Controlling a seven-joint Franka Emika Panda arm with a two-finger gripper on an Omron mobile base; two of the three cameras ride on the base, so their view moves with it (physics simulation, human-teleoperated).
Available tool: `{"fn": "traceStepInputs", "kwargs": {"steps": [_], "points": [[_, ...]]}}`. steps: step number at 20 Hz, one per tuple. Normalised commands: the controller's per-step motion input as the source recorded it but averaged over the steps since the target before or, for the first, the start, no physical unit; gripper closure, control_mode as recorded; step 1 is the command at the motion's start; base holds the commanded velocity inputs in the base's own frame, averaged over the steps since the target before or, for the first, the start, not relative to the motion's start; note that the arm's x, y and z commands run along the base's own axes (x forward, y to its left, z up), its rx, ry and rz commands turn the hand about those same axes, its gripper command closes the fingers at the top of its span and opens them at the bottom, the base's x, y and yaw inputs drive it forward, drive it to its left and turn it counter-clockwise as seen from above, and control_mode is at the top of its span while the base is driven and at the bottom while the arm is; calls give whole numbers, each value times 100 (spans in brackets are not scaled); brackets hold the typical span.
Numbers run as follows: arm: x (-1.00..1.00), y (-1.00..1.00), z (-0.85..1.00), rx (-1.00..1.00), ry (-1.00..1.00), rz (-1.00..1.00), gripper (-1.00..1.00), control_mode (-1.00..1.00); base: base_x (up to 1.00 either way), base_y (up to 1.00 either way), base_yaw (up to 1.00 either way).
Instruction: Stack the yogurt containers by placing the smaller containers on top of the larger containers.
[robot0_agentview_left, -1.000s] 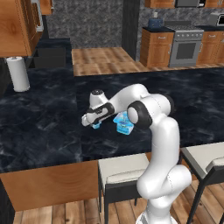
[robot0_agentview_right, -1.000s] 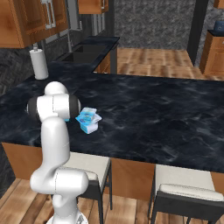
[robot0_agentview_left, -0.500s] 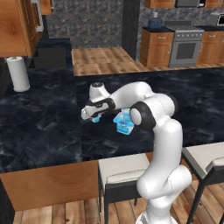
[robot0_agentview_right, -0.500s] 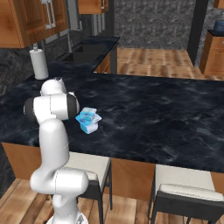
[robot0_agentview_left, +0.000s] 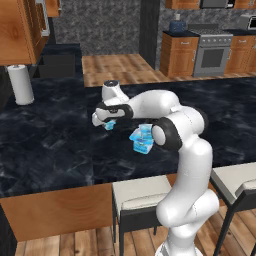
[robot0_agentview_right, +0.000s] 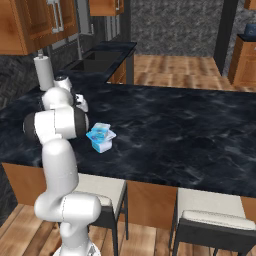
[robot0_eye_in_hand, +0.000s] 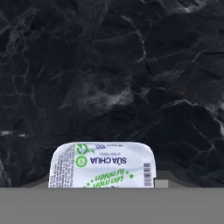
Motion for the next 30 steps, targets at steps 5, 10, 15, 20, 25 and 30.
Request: {"fn": "traceStepInputs", "kwargs": {"steps": [5,10,15,20,25,30], "points": [[-5,-6,56,0,0,0,100,-100,0,0,0],[0,-6,61,0,0,0,100,-100,0,0,0],[0,-17,64,0,3,-3,100,-100,0,0,0],[-14,-28,49,0,3,-4,100,-100,0,0,0],[-16,-31,28,0,0,-2,100,-100,0,0,0],[-13,-28,21,0,0,-2,100,-100,0,0,0]]}}
